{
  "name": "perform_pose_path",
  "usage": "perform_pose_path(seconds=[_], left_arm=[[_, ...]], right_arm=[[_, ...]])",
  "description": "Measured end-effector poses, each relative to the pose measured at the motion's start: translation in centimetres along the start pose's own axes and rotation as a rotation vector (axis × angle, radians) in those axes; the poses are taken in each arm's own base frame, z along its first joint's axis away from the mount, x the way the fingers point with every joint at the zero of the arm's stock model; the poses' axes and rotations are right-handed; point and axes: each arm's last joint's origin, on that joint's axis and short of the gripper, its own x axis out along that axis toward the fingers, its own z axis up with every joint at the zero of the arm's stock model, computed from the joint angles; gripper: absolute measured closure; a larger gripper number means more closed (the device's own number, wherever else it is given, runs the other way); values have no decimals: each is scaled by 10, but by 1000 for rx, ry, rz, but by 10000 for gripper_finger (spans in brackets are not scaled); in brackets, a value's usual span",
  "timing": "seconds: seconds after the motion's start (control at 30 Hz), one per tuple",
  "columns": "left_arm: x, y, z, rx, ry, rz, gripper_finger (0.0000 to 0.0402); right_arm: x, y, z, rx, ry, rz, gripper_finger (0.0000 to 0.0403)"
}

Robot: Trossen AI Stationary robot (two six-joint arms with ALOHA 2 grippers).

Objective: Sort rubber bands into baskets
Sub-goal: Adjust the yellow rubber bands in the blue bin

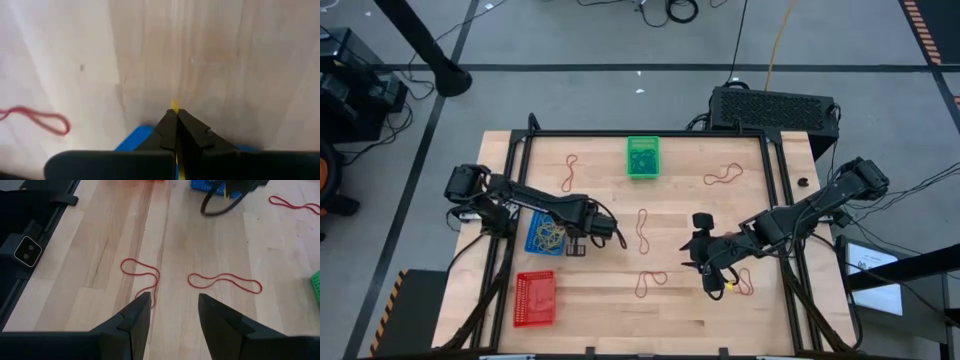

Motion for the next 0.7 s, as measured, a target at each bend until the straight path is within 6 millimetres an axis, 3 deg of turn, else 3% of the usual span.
perform_pose_path(seconds=[0.13, 0.43, 0.7], left_arm=[[-20, 2, -14, -22, -28, 11, 398], [-68, 8, -68, -188, -113, 27, 400], [-52, 4, -90, -286, -9, 61, 401]], right_arm=[[0, 0, 0, 1, 0, 0, 245], [0, 0, 0, 0, -1, 0, 245], [-6, 0, 9, 6, -22, 5, 245]])
